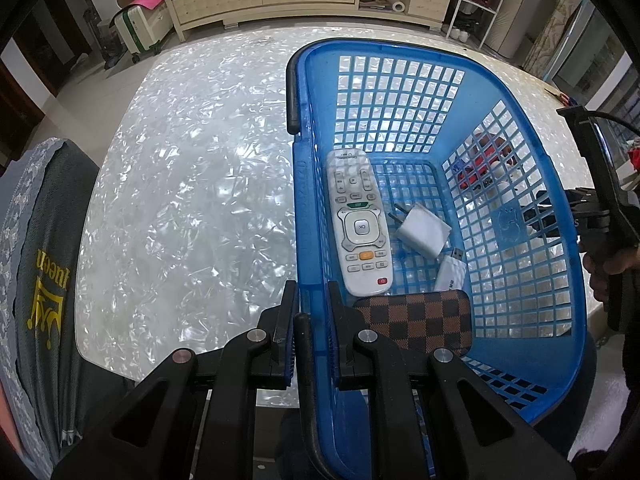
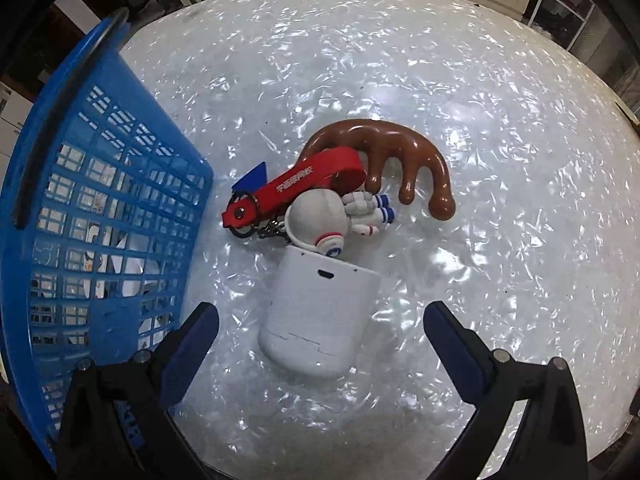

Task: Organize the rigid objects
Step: 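Move the right gripper back to the white box-shaped device, then close the right gripper on the white box-shaped device, then carry the white device with the right gripper over the basket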

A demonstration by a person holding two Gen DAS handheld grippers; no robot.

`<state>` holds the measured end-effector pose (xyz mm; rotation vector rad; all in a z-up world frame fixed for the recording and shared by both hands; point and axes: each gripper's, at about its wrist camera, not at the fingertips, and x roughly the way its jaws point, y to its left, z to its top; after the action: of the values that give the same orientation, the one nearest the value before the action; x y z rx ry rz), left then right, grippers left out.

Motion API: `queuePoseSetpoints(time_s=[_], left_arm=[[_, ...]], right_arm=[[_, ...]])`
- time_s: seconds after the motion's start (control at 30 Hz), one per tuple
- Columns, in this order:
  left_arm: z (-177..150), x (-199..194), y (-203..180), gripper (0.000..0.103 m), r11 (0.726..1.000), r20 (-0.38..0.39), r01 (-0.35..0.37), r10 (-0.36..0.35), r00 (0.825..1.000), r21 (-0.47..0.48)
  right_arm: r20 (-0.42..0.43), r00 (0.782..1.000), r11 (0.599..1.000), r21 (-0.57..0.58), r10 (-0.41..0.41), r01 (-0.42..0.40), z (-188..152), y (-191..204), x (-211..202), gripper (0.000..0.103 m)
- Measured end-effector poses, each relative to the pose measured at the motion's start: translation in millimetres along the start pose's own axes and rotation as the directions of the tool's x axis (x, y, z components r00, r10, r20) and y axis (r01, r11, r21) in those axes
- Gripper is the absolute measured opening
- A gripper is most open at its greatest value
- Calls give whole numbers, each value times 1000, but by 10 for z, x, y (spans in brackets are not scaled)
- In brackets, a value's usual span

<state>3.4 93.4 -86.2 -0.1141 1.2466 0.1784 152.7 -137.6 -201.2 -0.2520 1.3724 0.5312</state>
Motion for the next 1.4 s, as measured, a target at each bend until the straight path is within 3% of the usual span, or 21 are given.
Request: queuePoseSetpoints(time_s=[0.17, 0.23, 0.3, 0.43, 0.6, 0.9, 1.4], left_arm=[[-1, 3, -3, 15, 1000, -1, -4, 4, 1000, 3], [-1, -2, -8, 15, 1000, 0, -3, 3, 1000, 3], [-1, -2, -14, 15, 1000, 0, -6, 6, 1000, 6], [-3, -5, -21, 15, 1000, 0, -7, 7, 1000, 6], [-3, -7, -26, 15, 1000, 0, -10, 10, 1000, 5], [-2, -12, -27, 15, 1000, 1, -12, 12, 1000, 4], [8, -11, -16, 15, 1000, -2, -12, 12, 1000, 1]], right_arm=[[-5, 1000, 1000, 6, 1, -1, 27, -27, 74, 100], [-7, 1000, 1000, 10, -6, 7, 25, -70, 121, 91], [-10, 1000, 1000, 10, -15, 15, 30, -72, 179, 71], [3, 999, 999, 3, -44, 44, -36, -37, 255, 70], [26, 994, 994, -23, -104, 104, -138, 57, 286, 55], [37, 995, 996, 10, -90, 89, -326, -4, 328, 54], [134, 987, 996, 18, -85, 84, -595, -301, -576, 54]])
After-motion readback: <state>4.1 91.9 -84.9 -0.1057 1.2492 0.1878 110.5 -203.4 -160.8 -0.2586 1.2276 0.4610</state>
